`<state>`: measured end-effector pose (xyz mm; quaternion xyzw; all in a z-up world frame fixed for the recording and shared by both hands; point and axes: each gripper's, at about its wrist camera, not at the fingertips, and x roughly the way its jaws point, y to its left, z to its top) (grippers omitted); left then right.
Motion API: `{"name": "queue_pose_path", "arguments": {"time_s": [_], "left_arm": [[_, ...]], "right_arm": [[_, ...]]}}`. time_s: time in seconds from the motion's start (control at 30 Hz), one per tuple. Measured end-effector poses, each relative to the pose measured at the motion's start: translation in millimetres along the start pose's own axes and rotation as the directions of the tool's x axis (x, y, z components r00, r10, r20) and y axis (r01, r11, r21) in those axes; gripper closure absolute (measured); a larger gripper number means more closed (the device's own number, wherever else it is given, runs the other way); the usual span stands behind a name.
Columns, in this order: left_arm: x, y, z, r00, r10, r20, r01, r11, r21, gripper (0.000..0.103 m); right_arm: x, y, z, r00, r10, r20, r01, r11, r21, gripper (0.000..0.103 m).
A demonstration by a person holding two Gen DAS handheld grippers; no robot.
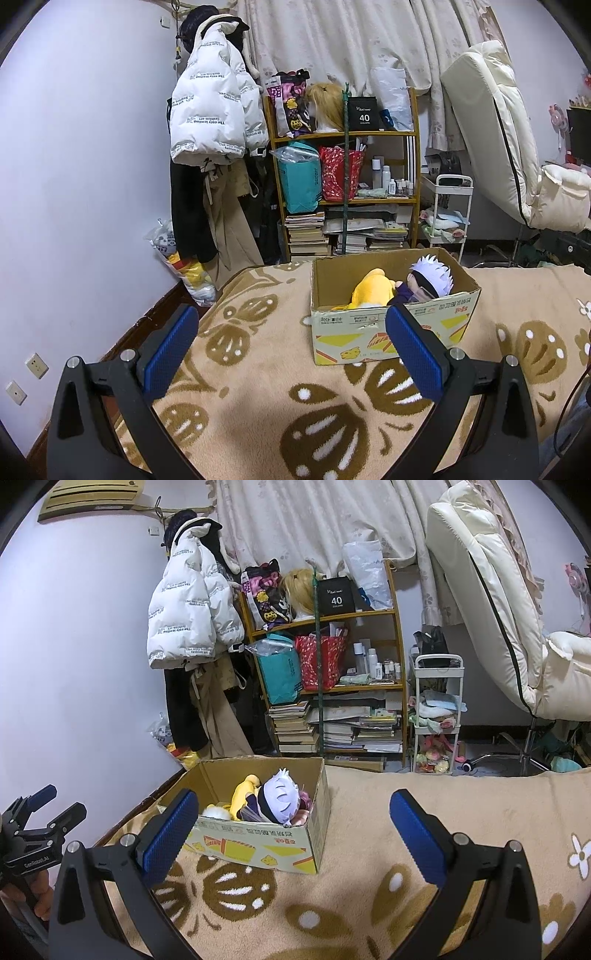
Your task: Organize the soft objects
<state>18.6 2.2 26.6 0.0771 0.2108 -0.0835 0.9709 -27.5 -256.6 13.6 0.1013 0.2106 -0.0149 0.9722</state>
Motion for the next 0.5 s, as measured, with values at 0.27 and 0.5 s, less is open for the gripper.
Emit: {"name": "queue_pose_path", "arguments": {"time_s": [0.27,0.5], "left_arm": [[-0.8,-3.6,-1.7,1.000,0.001,0.001,-0.001,1.000,0.015,0.003],[-0.9,-1.4,-1.2,1.000,0.001,0.000,-0.001,1.000,0.003,0.003]], "right_arm": [[0.2,2.0,-1.1,1.000,-0.002,0.000,0.002,1.000,0.000,0.000],[-0.2,1.6,-1.1,1.000,-0.001,0.001,0.001,1.000,0.000,0.000]]}}
